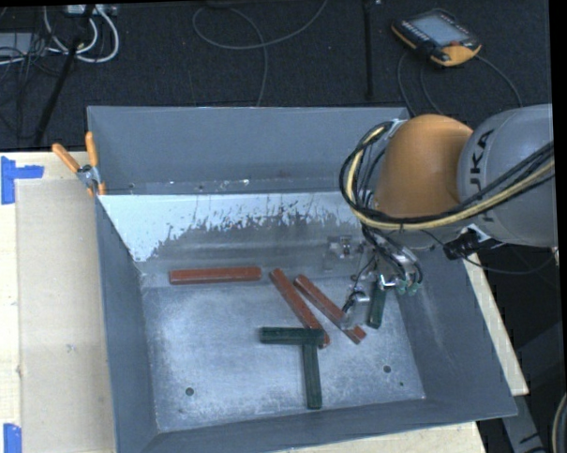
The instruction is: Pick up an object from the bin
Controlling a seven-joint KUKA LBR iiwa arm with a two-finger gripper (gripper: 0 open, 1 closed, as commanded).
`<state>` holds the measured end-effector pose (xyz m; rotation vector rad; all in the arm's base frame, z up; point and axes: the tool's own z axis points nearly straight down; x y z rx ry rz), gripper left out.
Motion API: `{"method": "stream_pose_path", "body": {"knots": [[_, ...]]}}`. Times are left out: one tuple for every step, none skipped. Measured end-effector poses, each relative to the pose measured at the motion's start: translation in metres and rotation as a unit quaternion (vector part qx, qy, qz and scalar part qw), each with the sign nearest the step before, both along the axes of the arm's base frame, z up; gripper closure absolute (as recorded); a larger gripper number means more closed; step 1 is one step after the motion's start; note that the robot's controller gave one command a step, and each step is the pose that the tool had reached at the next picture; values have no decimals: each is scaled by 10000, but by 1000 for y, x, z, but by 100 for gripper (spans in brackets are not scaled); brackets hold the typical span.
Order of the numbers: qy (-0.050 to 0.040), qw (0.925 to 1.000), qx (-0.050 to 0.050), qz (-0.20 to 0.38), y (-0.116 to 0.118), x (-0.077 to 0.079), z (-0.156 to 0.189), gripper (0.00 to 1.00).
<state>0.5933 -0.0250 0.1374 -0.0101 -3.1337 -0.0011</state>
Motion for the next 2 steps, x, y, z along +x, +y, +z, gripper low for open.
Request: {"method": "stream_pose_path", "body": {"knots": [[-36,10000,-3,4,0,2,5,0],[-29,9999,-2,-157,64,-23,-7,0]]}}
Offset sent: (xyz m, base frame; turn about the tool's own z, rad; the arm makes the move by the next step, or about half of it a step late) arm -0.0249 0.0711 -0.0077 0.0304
